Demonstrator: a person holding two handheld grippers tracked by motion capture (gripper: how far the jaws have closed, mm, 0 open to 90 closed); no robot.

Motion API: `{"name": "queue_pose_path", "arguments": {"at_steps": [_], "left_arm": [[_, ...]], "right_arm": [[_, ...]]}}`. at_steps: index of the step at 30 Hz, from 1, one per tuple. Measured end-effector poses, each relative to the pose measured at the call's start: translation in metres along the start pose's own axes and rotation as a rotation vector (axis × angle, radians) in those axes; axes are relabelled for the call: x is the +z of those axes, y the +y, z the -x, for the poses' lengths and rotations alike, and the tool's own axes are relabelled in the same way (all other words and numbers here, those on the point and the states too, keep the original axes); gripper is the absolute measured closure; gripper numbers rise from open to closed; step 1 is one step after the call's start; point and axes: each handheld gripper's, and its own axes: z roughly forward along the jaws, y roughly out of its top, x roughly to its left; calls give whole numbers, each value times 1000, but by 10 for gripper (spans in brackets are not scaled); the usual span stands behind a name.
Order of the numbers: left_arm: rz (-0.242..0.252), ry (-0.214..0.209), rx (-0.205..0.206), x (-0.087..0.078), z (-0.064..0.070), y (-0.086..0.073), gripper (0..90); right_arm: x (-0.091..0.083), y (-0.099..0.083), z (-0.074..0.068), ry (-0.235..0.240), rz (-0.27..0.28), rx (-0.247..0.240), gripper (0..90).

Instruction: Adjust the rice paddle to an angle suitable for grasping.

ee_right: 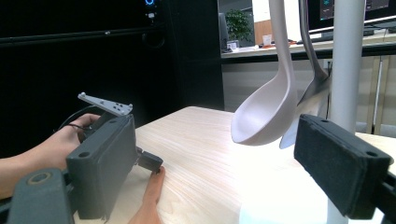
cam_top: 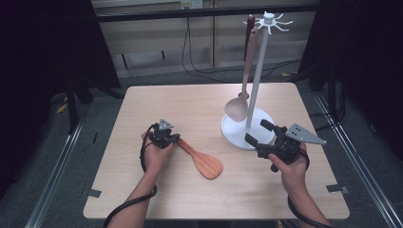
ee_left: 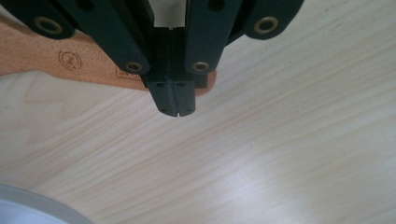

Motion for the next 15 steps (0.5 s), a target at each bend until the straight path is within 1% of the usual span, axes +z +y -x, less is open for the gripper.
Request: {"name": "queue_pose_path", "arguments": {"at_steps": [1, 2, 3, 4, 6, 8, 9, 10, 11, 13, 15], "left_arm": [[0, 4, 13, 1, 0, -1, 900], [5, 3, -1, 2, 2, -2, 900], [0, -1, 8, 2, 2, -2, 900], [2, -5, 6, 2, 4, -2, 900], [-16, -7, 30, 0, 7, -1, 900], [-8, -14, 16, 0, 15, -2, 900], [-7, -20, 32, 0, 17, -3, 900], [4, -21, 30, 0, 22, -4, 900], [-2, -25, 34, -1, 25, -4, 900], [5, -35, 42, -1, 33, -6, 900], [18, -42, 33, 0, 42, -7, 900]], "right_arm": [[0, 0, 0, 0, -2, 0, 130], [0, 0, 0, -1, -3, 0, 130], [0, -1, 0, -1, -4, 1, 130], [0, -1, 0, -2, -3, 0, 130], [1, -1, 0, 1, -7, -5, 130], [1, -1, -1, -2, -8, -5, 130], [1, -1, -1, 0, -8, -4, 130], [1, -1, -1, 1, -9, -5, 130], [1, -1, -1, -1, -12, -8, 130], [2, -2, -1, 0, -10, -7, 130], [2, -2, -2, 2, -13, -6, 130]]}}
